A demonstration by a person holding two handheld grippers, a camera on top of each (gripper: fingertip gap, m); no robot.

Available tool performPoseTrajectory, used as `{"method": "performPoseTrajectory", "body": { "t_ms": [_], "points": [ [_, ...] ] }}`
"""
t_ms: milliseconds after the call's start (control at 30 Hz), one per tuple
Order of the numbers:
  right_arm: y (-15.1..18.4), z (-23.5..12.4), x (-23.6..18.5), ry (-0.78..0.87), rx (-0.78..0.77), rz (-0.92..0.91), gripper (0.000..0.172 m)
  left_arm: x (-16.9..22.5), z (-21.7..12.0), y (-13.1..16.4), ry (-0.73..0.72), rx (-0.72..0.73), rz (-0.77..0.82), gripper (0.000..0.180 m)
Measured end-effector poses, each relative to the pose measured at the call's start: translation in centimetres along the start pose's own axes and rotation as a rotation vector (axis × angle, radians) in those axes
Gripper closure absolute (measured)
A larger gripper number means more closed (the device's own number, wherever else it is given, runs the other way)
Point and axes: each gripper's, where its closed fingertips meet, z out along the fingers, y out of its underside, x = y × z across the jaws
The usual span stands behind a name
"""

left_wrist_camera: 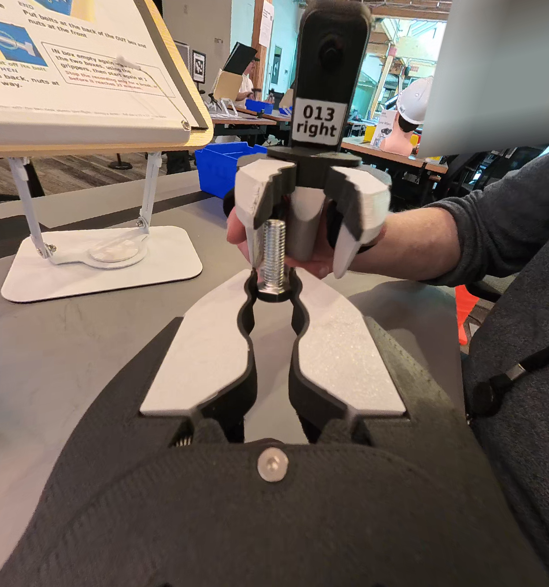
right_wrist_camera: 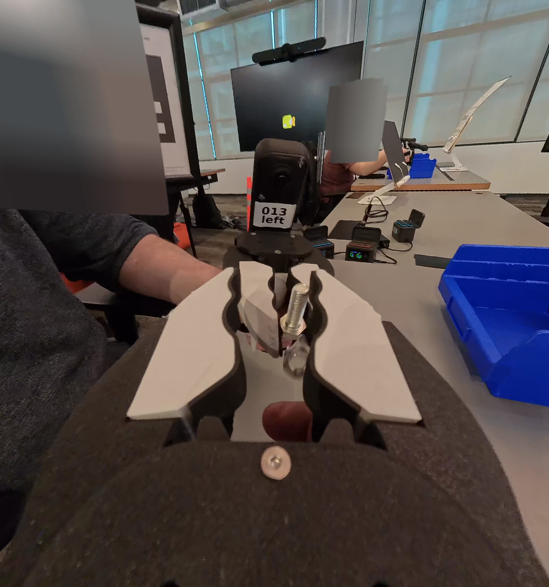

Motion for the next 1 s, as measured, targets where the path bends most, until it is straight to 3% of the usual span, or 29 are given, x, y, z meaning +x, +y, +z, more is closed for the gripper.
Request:
{"method": "performPoseTrajectory", "body": {
  "t_ms": [100,233,333,433,567,633,700,800,867,900,933,1000],
  "points": [
    [0.2,0.0,0.6,0.044,-0.018,-0.015,0.138,-0.4,0.3,0.3,-0.023,-0.025,-0.001,0.161],
    [-0.4,-2.8,2.2,0.064,0.004,0.043,0.141,-0.2,-0.2,0.8,0.007,-0.052,0.012,0.161],
    [0.9,-5.0,2.1,0.099,-0.097,0.042,0.14,-1.0,-0.1,1.9,-0.026,-0.088,-0.012,0.161],
    [4.1,-5.7,-1.6,0.068,-0.311,-0.046,0.135,-2.1,-0.9,2.1,-0.06,-0.078,-0.065,0.161],
    [10.2,-2.9,-7.5,0.05,-0.544,-0.085,0.115,-3.1,-1.4,2.2,-0.084,-0.06,-0.098,0.161],
    [12.1,-0.4,-7.9,0.134,-0.534,-0.136,0.119,-4.3,-1.8,2.5,-0.127,-0.074,-0.107,0.161],
    [13.9,2.1,-7.5,0.188,-0.634,-0.17,0.118,-5.4,-2.6,2.2,-0.156,-0.036,-0.137,0.161],
    [16.9,6.0,-7.3,0.147,-0.777,-0.285,0.127,-6.4,-3.5,2.3,-0.194,-0.015,-0.159,0.161],
    [18.7,9.0,-8.2,0.074,-0.82,-0.266,0.138,-7.2,-4.3,2.2,-0.231,-0.016,-0.13,0.161],
    [19.1,9.8,-7.6,0.107,-0.863,-0.316,0.148,-7.6,-4.8,2.0,-0.242,-0.007,-0.13,0.161],
    [19.3,10.5,-7.3,0.123,-0.879,-0.329,0.171,-8.0,-5.2,2.0,-0.254,0.011,-0.14,0.161],
    [19.4,11.6,-6.2,0.148,-0.902,-0.344,0.172,-9.0,-6.0,2.0,-0.284,0.03,-0.155,0.161]
  ]
}}
